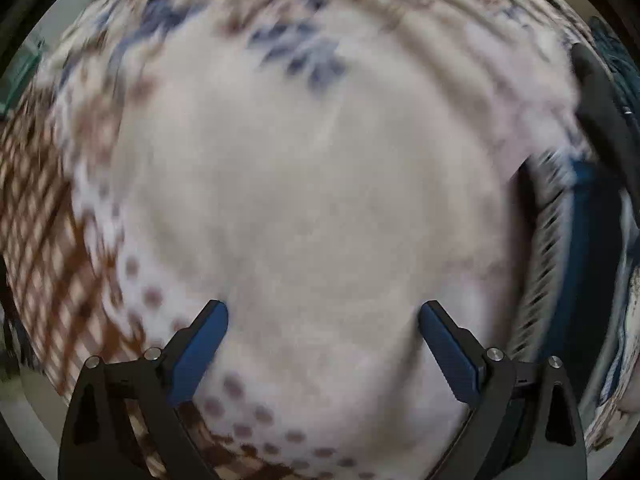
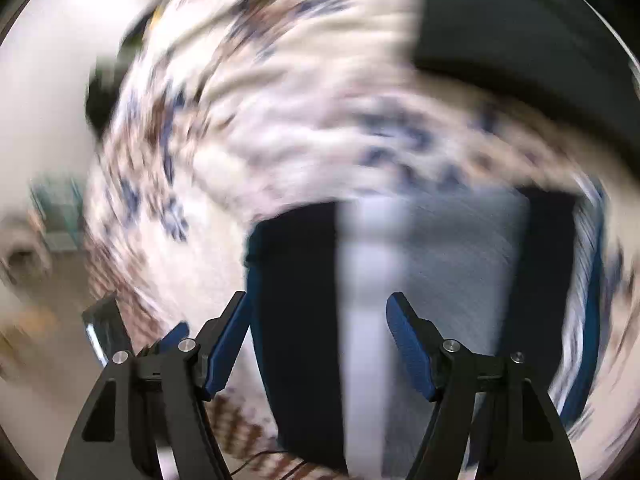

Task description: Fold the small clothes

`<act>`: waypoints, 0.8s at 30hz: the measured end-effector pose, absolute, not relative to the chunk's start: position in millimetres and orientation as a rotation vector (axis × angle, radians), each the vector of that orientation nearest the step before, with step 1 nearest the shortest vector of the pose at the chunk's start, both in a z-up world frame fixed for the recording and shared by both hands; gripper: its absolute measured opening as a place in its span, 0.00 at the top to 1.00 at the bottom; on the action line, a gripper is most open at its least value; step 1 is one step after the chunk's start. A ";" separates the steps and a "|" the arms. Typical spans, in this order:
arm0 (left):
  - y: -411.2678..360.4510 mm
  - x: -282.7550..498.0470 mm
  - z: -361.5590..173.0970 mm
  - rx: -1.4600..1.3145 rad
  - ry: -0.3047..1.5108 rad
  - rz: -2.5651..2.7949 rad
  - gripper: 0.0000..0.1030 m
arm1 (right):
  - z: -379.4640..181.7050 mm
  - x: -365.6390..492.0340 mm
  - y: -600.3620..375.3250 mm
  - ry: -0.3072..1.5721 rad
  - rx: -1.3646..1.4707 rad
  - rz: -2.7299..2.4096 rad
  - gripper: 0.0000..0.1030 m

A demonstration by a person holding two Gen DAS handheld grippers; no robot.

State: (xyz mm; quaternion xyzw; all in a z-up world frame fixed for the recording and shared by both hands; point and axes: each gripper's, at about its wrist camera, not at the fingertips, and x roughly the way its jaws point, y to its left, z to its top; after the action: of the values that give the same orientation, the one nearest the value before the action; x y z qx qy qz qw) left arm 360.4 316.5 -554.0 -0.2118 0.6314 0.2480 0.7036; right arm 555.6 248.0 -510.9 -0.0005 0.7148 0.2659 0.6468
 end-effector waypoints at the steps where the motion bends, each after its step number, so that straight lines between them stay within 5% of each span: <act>1: 315.8 357.0 -556.1 -0.474 1.388 0.549 0.05 | -519.6 554.9 279.9 1.622 -0.145 0.607 0.30; 5: 317.7 359.0 -562.6 -0.488 1.367 0.545 0.00 | -543.9 556.1 358.9 1.440 -0.641 0.548 0.30; 8: 325.5 364.1 -573.6 -0.498 1.399 0.542 0.00 | -556.3 581.7 372.7 1.334 -0.747 0.408 0.31; 16: 334.7 381.9 -582.9 -0.533 1.455 0.545 0.00 | -505.9 617.1 282.6 1.502 -0.149 0.488 0.31; 24: 329.4 394.3 -544.3 -0.866 1.256 0.259 0.00 | -511.6 549.8 60.8 1.564 0.248 0.269 0.30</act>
State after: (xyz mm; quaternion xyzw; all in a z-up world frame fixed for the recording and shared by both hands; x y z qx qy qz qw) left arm 394.3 329.4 -544.3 -0.3909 0.5671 0.1170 0.7154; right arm 549.8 60.8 -511.6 0.1111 0.7004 0.1204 0.6946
